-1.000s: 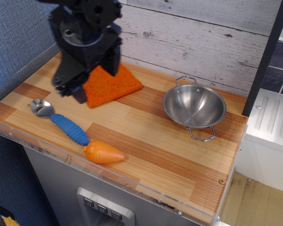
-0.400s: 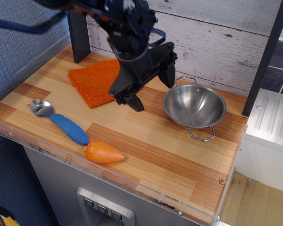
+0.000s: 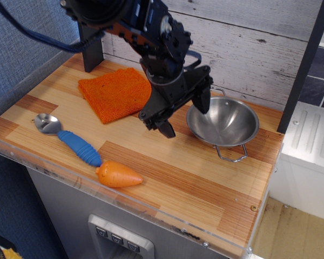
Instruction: Move the pan from back to front side of the table.
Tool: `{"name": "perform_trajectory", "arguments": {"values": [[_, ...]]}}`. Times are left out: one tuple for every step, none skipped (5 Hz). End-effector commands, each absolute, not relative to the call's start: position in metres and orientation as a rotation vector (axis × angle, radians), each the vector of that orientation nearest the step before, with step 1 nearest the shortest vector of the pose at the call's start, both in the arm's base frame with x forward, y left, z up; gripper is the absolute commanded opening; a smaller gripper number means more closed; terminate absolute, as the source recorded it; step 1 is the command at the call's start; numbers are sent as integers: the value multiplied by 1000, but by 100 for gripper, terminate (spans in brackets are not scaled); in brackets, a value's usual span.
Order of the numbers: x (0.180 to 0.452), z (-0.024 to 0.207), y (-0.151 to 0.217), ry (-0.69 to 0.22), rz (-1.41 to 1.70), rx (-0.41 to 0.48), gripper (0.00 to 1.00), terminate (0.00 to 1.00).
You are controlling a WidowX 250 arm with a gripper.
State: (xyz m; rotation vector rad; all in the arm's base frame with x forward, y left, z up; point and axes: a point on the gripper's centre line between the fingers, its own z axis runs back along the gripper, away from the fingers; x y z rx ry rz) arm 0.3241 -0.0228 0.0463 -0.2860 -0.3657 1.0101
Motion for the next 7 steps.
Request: {"name": "perform_trajectory", "arguments": {"values": [[338,41,-35,-342,949,-300,100,0],[346,33,-42,-329,902,-258,100,0],[344,36,-41,-371,897,-241,0,0],[341,42,-40,-383,878,-241,0,0],[340,48,-37,-388,877,-248,0,0],[341,50,-34,-382,866,-268,0,0],[339,51,-30,-377,869,-269,0,0]]}}
